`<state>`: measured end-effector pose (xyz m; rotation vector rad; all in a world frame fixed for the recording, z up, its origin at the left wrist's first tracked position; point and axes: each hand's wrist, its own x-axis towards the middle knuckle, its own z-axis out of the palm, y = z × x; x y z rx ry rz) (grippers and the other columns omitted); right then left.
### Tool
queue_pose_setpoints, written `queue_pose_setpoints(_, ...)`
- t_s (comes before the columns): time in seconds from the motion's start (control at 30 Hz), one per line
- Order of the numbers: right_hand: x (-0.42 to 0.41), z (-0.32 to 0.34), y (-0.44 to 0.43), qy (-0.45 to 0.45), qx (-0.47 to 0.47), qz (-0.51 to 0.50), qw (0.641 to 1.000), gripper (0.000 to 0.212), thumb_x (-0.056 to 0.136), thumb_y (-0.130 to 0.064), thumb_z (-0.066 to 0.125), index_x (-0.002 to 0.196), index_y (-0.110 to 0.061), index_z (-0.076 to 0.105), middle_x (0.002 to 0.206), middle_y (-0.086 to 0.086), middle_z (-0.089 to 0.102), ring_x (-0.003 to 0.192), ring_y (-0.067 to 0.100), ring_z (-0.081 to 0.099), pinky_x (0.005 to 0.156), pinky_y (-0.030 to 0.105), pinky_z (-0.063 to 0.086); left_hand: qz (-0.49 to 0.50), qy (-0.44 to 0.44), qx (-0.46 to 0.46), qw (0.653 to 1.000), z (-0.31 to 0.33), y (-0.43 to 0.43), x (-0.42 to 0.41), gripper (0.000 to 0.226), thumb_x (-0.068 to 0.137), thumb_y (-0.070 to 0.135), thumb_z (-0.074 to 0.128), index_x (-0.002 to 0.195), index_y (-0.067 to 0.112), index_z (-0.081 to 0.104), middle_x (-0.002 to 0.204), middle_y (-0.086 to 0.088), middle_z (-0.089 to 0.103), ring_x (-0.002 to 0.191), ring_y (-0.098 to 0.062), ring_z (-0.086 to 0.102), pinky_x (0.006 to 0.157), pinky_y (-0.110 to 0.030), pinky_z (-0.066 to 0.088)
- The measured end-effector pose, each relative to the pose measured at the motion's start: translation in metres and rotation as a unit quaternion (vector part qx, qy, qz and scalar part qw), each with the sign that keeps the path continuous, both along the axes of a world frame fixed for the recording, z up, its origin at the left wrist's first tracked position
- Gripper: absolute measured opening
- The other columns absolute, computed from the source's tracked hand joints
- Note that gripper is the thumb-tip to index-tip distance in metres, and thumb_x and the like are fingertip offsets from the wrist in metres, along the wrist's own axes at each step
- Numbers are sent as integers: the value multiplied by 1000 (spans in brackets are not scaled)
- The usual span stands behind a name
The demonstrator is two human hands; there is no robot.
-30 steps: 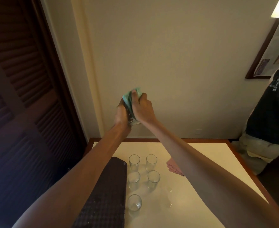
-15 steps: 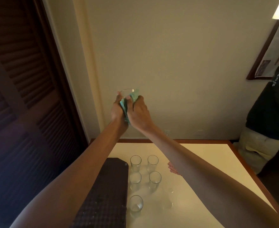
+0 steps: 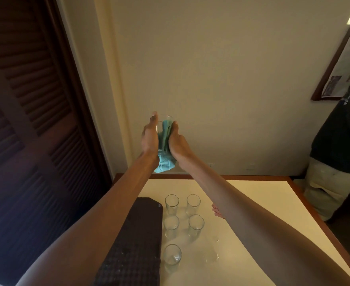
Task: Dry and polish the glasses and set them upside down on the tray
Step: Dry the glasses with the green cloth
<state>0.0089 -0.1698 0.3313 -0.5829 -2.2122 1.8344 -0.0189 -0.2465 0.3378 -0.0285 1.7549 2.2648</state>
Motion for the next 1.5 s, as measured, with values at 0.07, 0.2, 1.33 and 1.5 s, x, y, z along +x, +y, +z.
queue_pose_setpoints(0.07,11,-1,-8,36,81,4,996,72,103,-58,13,96,-7,63,79,5,65,71,14,66,64,25,54,4,-17,23,1000,1,-5,0,89,76,82,58,136,15,62,121,-13,73,103,-27,75,82,-39,62)
queue_pose_setpoints(0.2,13,-9,-17,187,178,-28,966,44,106,-47,32,119,-8,46,101,7,65,84,19,66,59,16,48,-34,-41,84,995,4,-7,7,58,103,62,41,108,14,73,103,-10,78,100,-23,75,79,-32,59)
queue_pose_setpoints(1.33,15,-12,24,23,-128,-62,990,67,100,-61,33,106,-5,69,86,5,70,78,21,69,69,30,56,-147,274,-366,877,23,-27,-19,43,101,58,43,112,17,51,97,-8,63,66,-20,57,62,-32,46)
queue_pose_setpoints(1.5,18,-12,17,183,-8,-78,980,55,106,-49,30,102,-3,59,75,2,61,54,4,60,50,20,49,-131,117,-284,943,27,-21,-17,50,103,52,28,92,11,55,68,-5,50,54,-16,40,51,-27,31)
